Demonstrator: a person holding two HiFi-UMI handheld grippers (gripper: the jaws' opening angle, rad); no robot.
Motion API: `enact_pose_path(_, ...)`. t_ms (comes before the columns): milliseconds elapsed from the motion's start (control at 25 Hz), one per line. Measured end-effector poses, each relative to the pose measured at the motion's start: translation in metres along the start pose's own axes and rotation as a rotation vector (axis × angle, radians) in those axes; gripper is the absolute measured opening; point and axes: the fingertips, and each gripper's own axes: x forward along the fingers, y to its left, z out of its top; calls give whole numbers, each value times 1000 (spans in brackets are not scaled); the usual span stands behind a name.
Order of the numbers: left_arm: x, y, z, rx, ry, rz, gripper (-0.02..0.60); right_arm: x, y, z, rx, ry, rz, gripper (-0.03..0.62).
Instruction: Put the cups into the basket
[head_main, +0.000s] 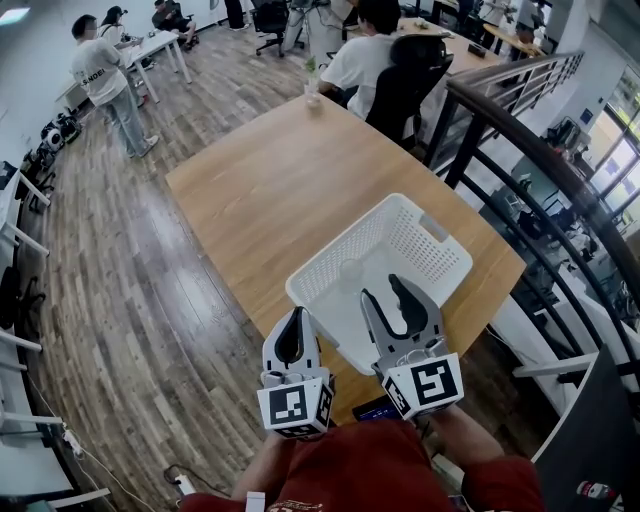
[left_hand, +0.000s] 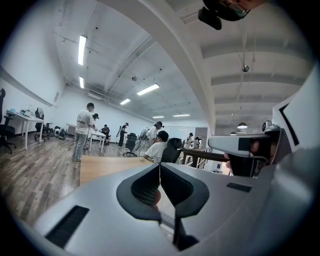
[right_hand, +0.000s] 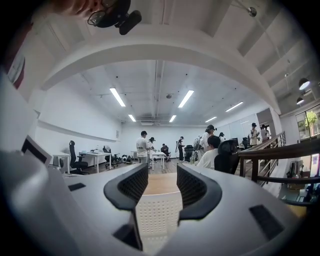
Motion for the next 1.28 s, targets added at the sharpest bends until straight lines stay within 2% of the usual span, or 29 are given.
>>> enact_pose_path(480, 1, -8, -4, 1, -2, -17, 8, -24, -11, -12, 32, -11, -73, 127)
enact_pose_path(1280, -2, -24, -2, 3, -8, -40, 8, -42, -17, -20, 9, 13, -99, 61)
